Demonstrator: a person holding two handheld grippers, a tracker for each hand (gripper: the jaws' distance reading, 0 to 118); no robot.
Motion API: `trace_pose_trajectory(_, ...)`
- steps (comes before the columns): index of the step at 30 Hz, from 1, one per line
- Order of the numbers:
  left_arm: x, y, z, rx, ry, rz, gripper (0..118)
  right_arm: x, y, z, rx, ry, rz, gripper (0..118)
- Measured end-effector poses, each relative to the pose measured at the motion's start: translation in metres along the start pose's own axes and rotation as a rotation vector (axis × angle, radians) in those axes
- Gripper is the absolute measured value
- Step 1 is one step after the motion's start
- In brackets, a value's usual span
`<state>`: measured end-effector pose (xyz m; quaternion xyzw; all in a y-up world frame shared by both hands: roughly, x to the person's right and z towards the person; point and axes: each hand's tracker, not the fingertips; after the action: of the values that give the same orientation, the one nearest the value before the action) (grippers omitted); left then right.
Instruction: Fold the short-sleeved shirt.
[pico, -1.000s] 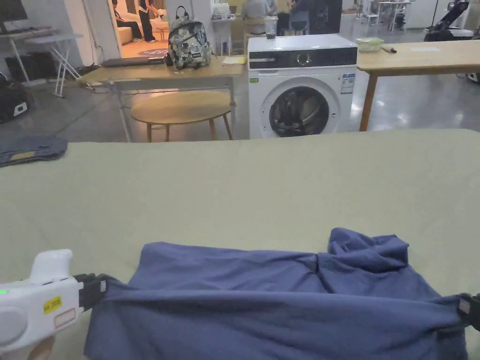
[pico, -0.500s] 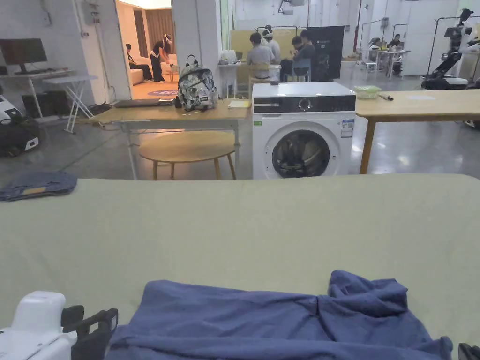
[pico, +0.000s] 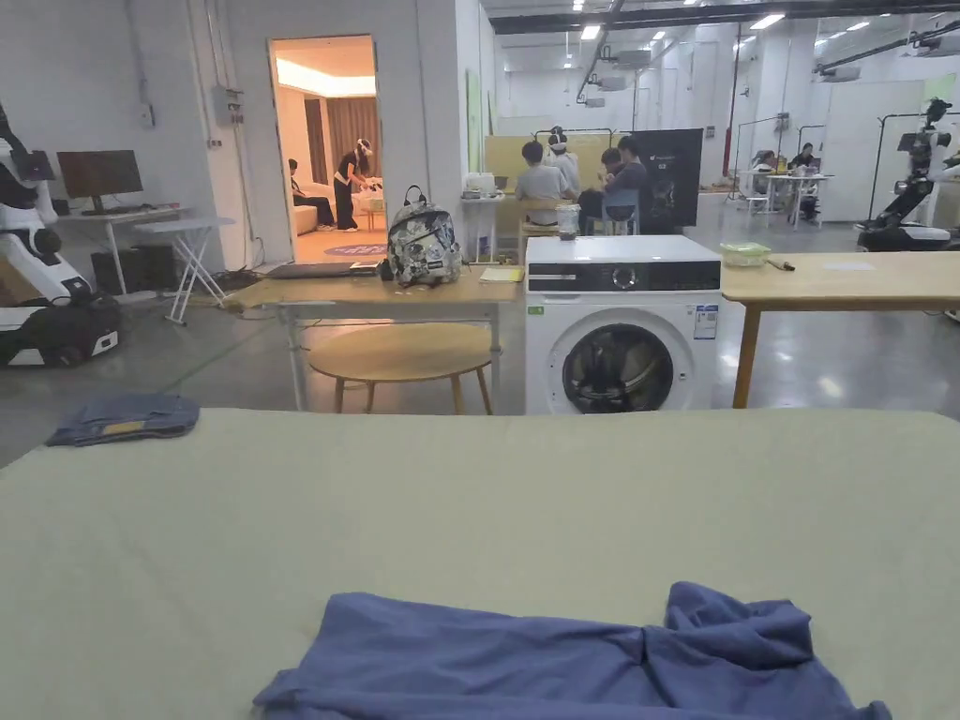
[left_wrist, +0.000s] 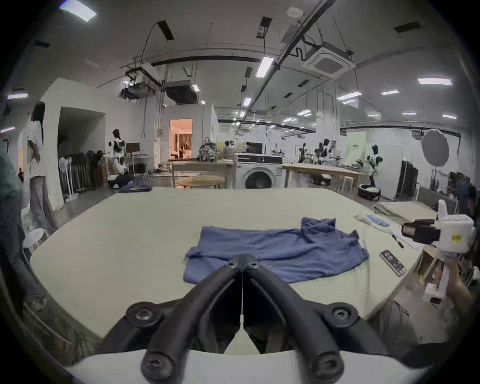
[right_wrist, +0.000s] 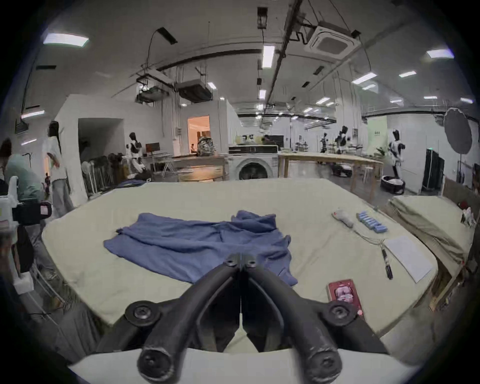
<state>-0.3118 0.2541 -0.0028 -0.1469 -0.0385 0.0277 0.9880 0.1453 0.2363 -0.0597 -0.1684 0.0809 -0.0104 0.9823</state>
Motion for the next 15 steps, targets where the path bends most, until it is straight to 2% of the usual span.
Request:
trace_pose_trajectory(2, -0.010, 0.005, -0.011, -0.037, -0.017, 0.007, 1, 0.000, 0.002, -0.003, -0.005, 0.013, -0.006, 0)
trace_pose_trajectory(3, -0.016, 0.008, -0.018, -0.055, -0.020, 0.019, 18, 0.001, 0.004, -0.005, -0.012, 0.024, -0.012, 0)
trace_pose_trajectory(4, -0.022, 0.010, -0.026, -0.060, -0.021, 0.037, 45, 0.003, 0.004, -0.006, -0.017, 0.029, -0.022, 0)
trace_pose_trajectory(5, -0.028, 0.013, -0.037, -0.067, -0.003, 0.077, 45, 0.003, 0.003, -0.006, -0.014, 0.031, -0.035, 0)
trace_pose_trajectory(6, -0.036, 0.015, -0.052, -0.107, 0.010, 0.098, 51, 0.004, 0.003, -0.007, -0.012, 0.035, -0.049, 0)
trace_pose_trajectory(7, -0.045, 0.014, -0.070, -0.147, 0.019, 0.106, 53, 0.006, 0.002, -0.008, -0.019, 0.045, -0.067, 0)
trace_pose_trajectory(10, -0.077, 0.002, -0.133, -0.262, 0.023, 0.115, 53, 0.011, -0.005, -0.015, -0.041, 0.047, -0.071, 0)
trace_pose_trajectory(12, -0.100, -0.015, -0.179, -0.336, 0.009, 0.187, 52, 0.017, -0.012, -0.022, -0.080, 0.027, -0.064, 0)
trace_pose_trajectory(15, -0.119, -0.037, -0.243, -0.451, 0.074, 0.245, 51, 0.026, -0.019, -0.027, -0.124, 0.015, -0.074, 0)
